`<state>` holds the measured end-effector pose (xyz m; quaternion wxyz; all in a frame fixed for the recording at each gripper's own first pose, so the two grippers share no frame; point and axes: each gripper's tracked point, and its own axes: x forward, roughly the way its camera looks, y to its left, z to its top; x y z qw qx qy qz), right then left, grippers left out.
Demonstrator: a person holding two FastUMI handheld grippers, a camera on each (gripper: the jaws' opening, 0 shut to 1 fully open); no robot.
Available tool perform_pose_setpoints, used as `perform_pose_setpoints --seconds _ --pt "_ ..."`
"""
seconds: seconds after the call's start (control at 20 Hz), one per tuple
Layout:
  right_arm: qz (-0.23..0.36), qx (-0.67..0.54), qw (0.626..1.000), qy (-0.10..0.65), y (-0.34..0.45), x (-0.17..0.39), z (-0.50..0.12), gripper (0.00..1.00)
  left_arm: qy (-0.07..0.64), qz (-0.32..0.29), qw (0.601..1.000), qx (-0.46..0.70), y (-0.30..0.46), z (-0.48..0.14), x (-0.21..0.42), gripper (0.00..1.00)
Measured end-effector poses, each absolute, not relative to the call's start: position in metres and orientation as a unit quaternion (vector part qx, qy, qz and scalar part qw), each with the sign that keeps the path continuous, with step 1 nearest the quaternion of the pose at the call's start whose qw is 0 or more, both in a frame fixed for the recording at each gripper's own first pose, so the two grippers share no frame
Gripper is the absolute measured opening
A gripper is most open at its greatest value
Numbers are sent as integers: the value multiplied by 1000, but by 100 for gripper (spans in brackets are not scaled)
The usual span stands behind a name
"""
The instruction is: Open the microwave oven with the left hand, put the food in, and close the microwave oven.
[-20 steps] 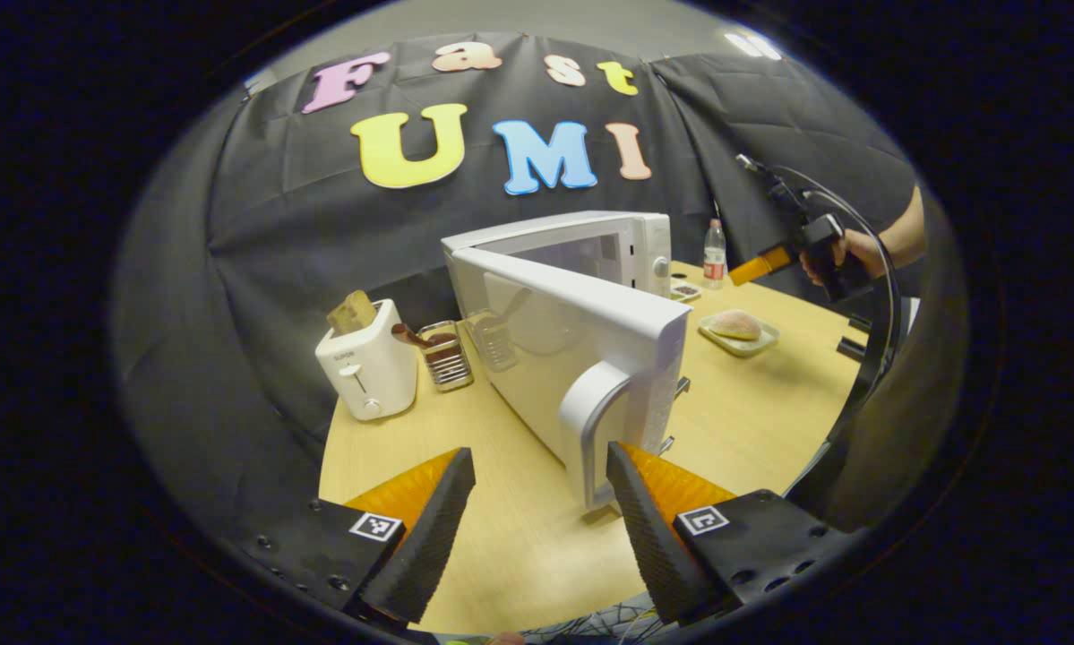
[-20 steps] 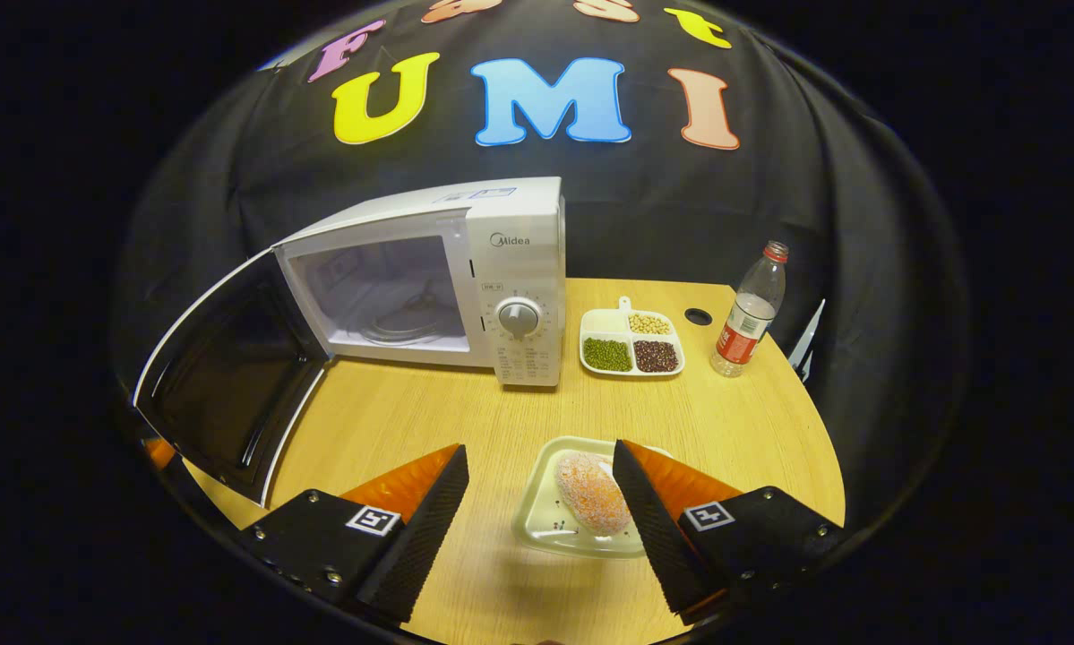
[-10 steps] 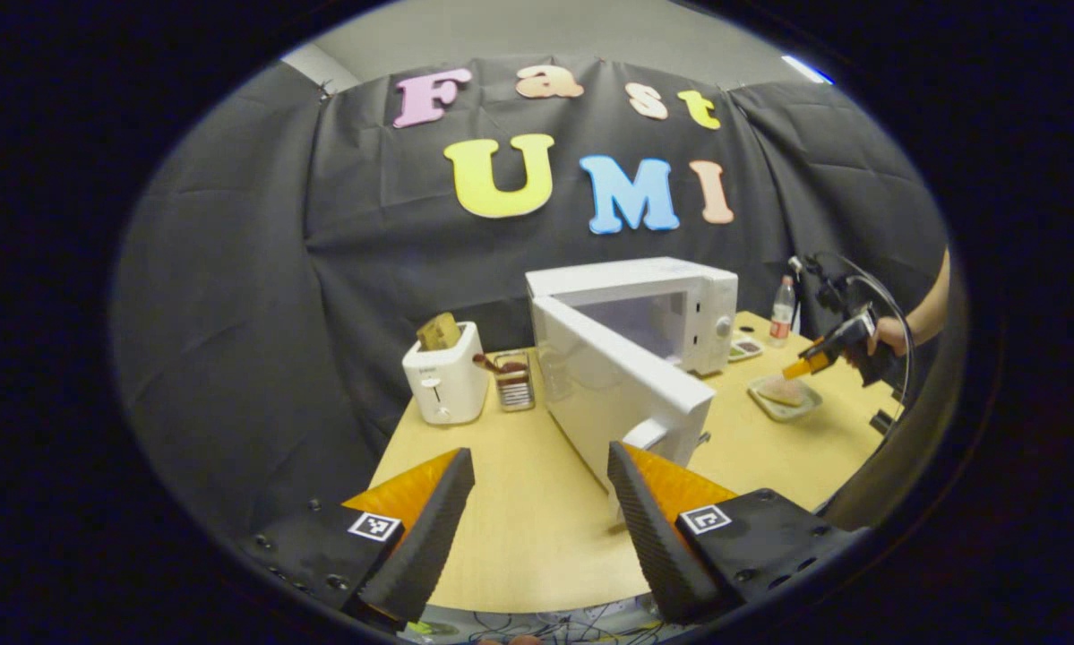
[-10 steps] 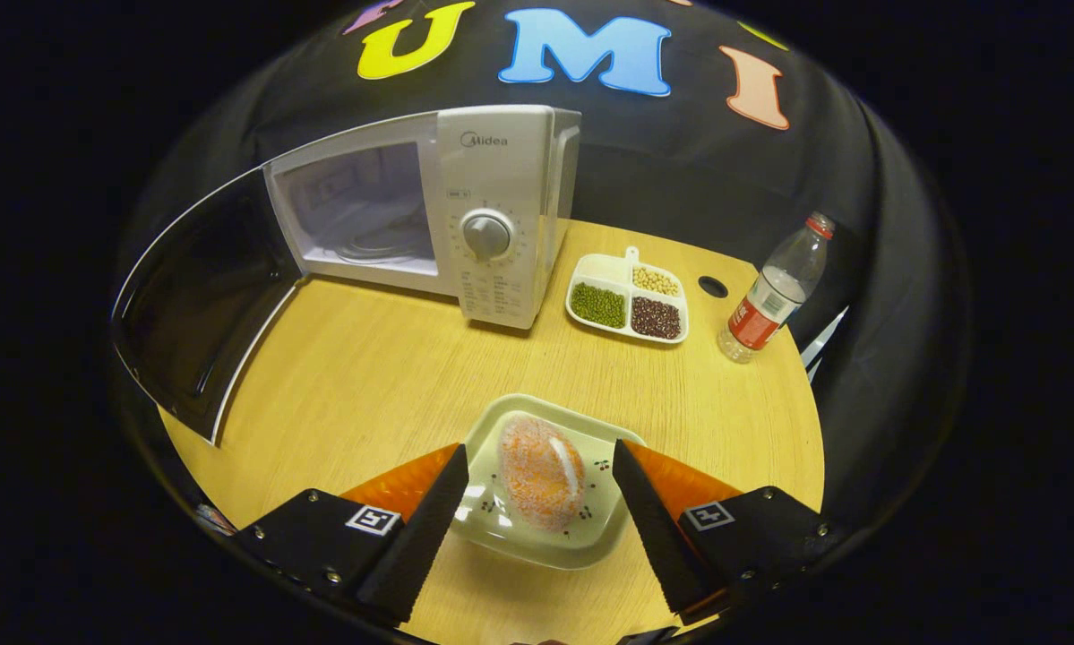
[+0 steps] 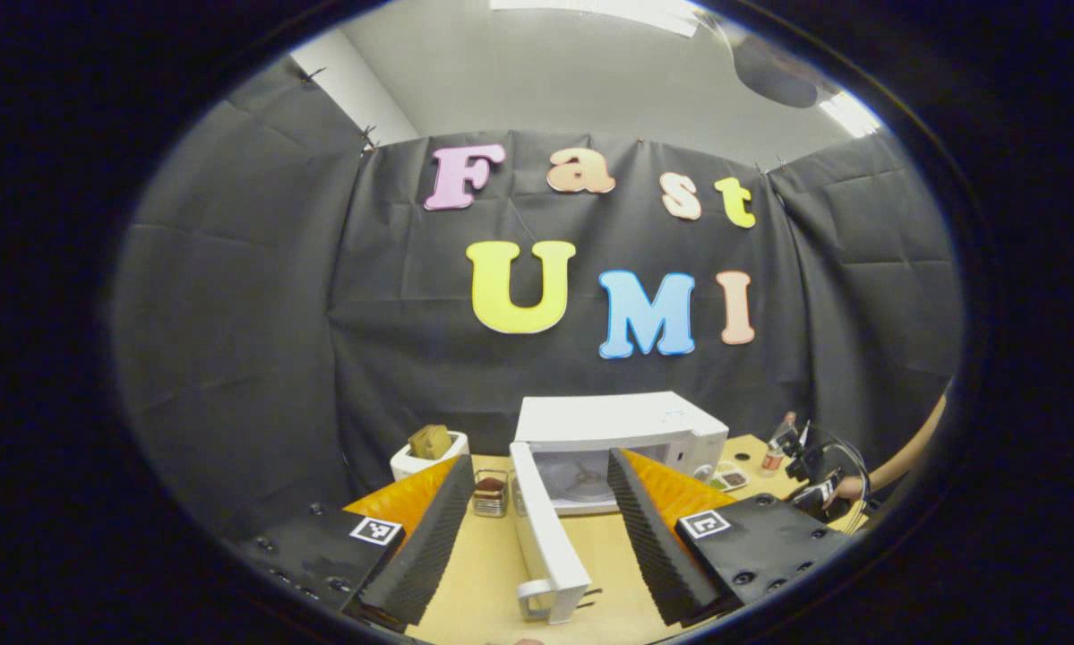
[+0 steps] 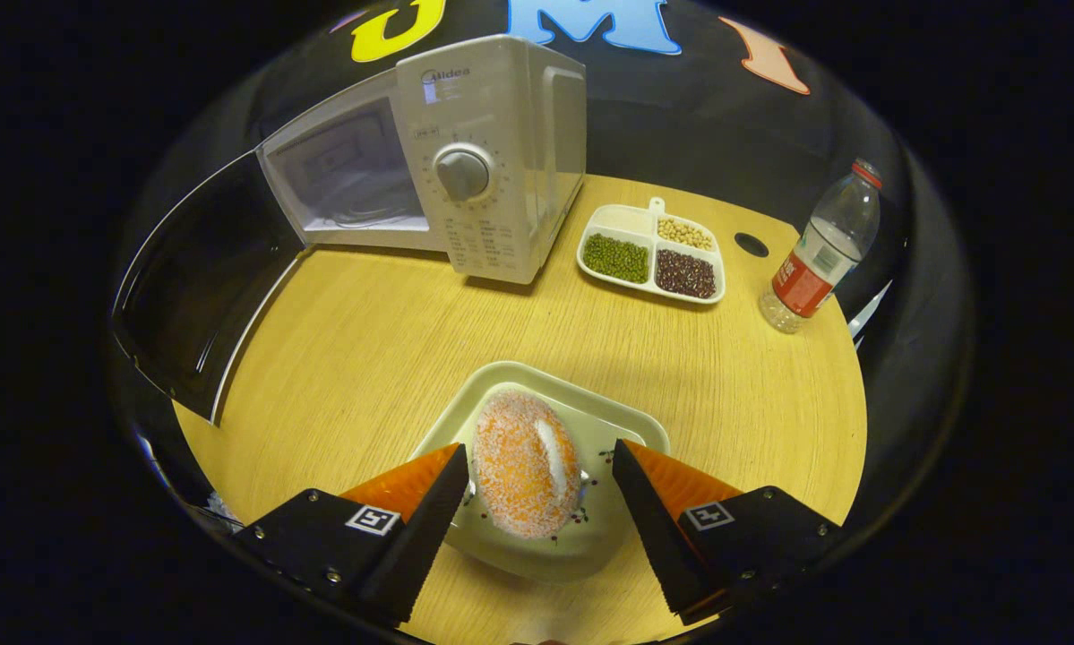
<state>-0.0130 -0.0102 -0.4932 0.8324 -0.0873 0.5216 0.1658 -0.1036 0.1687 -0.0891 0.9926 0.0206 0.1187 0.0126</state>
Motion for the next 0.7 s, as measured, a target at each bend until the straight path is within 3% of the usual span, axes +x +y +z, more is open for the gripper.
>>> perform_pose_setpoints --seconds 0.15,0.25,0.4,0.45,0.7 --pt "183 -78 820 537 -6 -22 -504 99 132 7 991 26 145 -96 -101 100" --pt "193 -83 818 535 -4 -23 -504 75 151 12 988 31 140 -104 -106 100" --pt "214 -108 817 525 0 -27 -494 69 152 21 988 18 125 -103 -108 99" --pt "214 -123 823 512 0 -25 -484 60 149 18 989 14 117 -99 -106 97" --pt "241 -209 844 431 24 -18 -432 60 119 -9 993 17 102 -80 -94 99"
